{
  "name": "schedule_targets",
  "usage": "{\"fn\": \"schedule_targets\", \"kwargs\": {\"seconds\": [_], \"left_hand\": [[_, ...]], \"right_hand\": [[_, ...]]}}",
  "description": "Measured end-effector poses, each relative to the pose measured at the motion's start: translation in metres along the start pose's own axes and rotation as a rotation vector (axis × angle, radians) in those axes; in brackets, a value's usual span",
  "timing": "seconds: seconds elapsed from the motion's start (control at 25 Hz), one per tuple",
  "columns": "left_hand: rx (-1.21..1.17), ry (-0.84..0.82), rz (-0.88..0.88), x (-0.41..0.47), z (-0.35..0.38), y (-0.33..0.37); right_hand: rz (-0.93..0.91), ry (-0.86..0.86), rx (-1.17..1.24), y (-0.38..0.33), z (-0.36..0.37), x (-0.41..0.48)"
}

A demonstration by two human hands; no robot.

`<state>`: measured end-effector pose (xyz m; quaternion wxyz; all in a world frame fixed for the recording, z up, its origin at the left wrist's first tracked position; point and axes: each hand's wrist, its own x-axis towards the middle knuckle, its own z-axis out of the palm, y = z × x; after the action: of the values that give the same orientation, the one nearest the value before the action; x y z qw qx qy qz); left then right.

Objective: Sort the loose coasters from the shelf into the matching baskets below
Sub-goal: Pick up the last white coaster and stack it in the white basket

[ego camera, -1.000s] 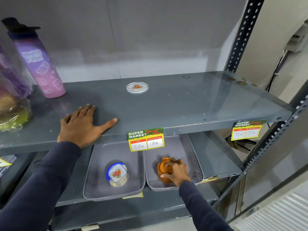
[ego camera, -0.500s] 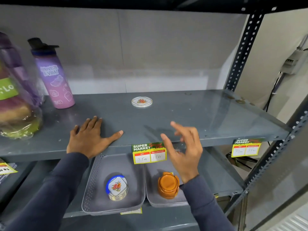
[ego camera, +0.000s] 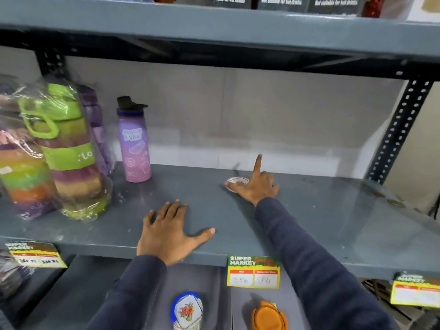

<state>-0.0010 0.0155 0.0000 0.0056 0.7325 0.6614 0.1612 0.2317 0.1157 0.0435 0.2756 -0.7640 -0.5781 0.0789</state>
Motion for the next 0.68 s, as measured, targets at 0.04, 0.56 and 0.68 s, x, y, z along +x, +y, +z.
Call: {"fn": "schedule_targets", "kwargs": {"seconds": [0.04, 0.56, 0.68], "left_hand": [[0.003, 0.001, -0.002, 0.0, 0.001, 0.0], [0.011, -0.032, 0.0, -0.001, -0.003, 0.001], [0.007, -0.021, -0.006, -0.002, -0.002, 0.003]], "right_hand": [[0.048, -0.061, -0.097, 0.002, 0.007, 0.006], [-0.437, 0.631, 0.051, -0.054, -0.077, -0.081], [-0.533, 0.803, 0.074, -0.062, -0.113, -0.142]]}}
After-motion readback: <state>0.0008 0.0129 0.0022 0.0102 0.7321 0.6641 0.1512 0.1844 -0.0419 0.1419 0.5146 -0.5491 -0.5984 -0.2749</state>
